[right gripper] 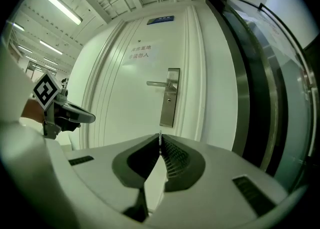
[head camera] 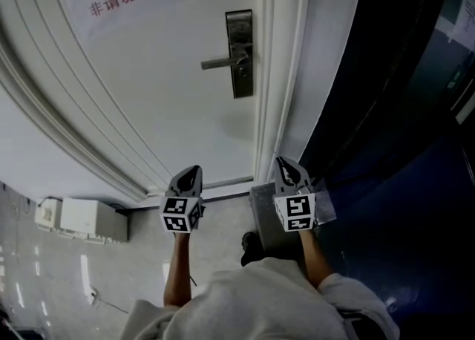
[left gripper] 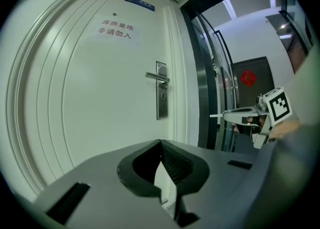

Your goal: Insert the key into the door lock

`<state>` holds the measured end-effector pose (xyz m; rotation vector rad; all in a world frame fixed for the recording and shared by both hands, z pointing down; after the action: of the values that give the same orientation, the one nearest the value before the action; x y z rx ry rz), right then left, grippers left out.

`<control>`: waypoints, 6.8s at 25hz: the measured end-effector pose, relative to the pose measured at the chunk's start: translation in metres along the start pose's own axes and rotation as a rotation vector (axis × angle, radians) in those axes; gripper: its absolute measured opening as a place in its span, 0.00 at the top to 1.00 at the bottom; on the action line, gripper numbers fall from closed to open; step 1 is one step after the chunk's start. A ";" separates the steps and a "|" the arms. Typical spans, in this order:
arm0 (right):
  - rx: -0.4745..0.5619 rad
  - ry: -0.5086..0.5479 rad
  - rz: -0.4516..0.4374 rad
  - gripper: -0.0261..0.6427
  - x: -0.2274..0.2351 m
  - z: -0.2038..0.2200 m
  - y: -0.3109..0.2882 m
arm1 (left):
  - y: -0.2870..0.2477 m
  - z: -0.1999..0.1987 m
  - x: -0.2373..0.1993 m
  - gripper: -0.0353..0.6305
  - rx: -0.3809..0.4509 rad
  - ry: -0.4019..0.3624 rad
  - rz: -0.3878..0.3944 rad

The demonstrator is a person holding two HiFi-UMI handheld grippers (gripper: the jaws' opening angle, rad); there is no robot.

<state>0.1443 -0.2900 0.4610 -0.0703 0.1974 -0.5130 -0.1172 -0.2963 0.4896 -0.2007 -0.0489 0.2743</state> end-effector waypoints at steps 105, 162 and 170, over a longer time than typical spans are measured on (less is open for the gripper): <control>-0.246 1.285 0.199 0.92 0.051 -0.096 -0.260 | -0.144 -0.028 -0.116 0.92 0.000 0.038 0.013; -0.340 1.124 0.159 0.92 0.045 -0.037 -0.195 | -0.147 -0.030 -0.083 0.92 0.002 0.010 0.096; -0.240 0.681 0.086 0.93 0.044 -0.044 -0.192 | -0.146 -0.031 -0.090 0.92 0.004 0.008 0.078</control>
<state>0.0803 -0.4797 0.4332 -0.1191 0.9246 -0.4101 -0.1626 -0.4648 0.4868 -0.2001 -0.0330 0.3518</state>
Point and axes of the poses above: the fingertips, and each gripper's own axes: y backward along the fingers, x to its right, z out of its underside, the point moved 5 cm from there along y, backward along the fingers, and after that the axes turned 8 degrees about -z, right-handed, at the moved point
